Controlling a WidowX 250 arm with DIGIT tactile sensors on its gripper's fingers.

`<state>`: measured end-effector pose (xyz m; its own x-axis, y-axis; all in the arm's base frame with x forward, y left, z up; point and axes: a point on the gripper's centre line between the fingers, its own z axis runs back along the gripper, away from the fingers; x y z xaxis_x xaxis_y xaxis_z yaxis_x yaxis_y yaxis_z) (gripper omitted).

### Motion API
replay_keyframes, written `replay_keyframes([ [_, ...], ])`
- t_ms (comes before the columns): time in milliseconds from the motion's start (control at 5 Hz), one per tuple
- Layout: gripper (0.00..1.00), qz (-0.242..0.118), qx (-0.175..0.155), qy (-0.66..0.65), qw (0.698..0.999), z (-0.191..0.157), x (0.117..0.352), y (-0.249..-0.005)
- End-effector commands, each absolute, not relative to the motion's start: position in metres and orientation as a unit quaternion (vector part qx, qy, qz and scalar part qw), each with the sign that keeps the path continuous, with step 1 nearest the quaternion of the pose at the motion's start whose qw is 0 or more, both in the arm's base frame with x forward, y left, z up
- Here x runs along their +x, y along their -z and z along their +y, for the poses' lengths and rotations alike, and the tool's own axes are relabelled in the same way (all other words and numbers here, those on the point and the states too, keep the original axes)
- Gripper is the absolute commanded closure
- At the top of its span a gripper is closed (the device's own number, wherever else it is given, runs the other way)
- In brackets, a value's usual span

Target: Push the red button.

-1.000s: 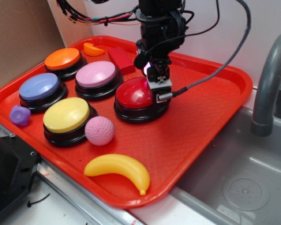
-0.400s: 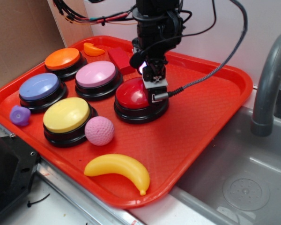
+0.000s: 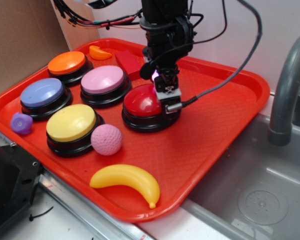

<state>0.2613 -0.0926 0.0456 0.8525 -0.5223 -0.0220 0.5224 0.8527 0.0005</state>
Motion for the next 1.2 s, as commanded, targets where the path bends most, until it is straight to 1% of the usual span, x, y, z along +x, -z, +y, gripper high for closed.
replay_keyframes([
  [0, 0.00, 0.021, 0.009, 0.268, 0.963, -0.089, 0.246, -0.047],
  [200, 0.00, 0.009, 0.031, 0.263, 0.964, -0.087, 0.247, -0.071],
  [400, 0.00, 0.016, 0.077, 0.299, 0.951, -0.086, 0.248, -0.095],
  [600, 0.00, -0.004, 0.064, 0.294, 0.954, -0.086, 0.247, -0.110],
  [800, 0.00, -0.001, 0.059, 0.285, 0.957, -0.084, 0.244, -0.112],
  [1000, 0.00, 0.012, 0.052, 0.260, 0.964, -0.080, 0.240, -0.124],
])
